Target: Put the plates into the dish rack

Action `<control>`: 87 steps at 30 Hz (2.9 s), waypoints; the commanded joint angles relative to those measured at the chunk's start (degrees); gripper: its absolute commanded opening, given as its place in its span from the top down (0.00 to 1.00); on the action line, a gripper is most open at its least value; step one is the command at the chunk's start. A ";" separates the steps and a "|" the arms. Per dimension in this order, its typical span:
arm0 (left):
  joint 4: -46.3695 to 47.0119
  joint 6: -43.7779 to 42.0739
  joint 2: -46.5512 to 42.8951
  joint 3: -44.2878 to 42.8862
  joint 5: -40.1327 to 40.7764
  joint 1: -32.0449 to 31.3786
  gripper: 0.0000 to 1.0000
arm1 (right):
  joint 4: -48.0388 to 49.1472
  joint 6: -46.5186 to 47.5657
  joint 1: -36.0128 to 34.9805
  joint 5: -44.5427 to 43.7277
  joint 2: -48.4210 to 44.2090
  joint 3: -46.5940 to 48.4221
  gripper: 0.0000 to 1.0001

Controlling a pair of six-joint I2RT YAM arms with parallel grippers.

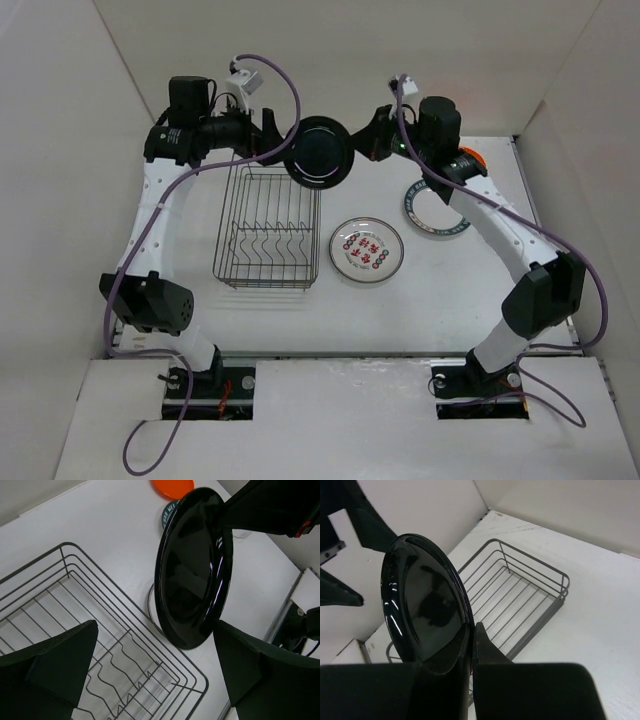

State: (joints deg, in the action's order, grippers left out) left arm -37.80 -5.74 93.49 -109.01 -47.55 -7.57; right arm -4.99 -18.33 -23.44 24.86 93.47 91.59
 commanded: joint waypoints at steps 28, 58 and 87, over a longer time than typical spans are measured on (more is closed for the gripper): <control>3.00 4.25 -22.99 21.54 51.66 0.10 1.00 | -6.41 -5.23 -9.16 -27.10 0.13 0.34 0.00; -0.88 3.72 -30.56 39.56 57.58 1.95 1.00 | -8.37 -5.75 -10.48 -34.79 -7.68 -16.36 0.00; 11.08 4.07 -19.67 46.43 51.68 1.95 0.95 | -7.84 -4.17 -6.37 -33.21 -6.72 -18.47 0.00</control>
State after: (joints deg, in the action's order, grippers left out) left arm -29.36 -2.00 73.52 -63.02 4.69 -5.78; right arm -14.96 -23.53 -31.83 -8.36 86.76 72.99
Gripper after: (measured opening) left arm 0.084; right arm 0.998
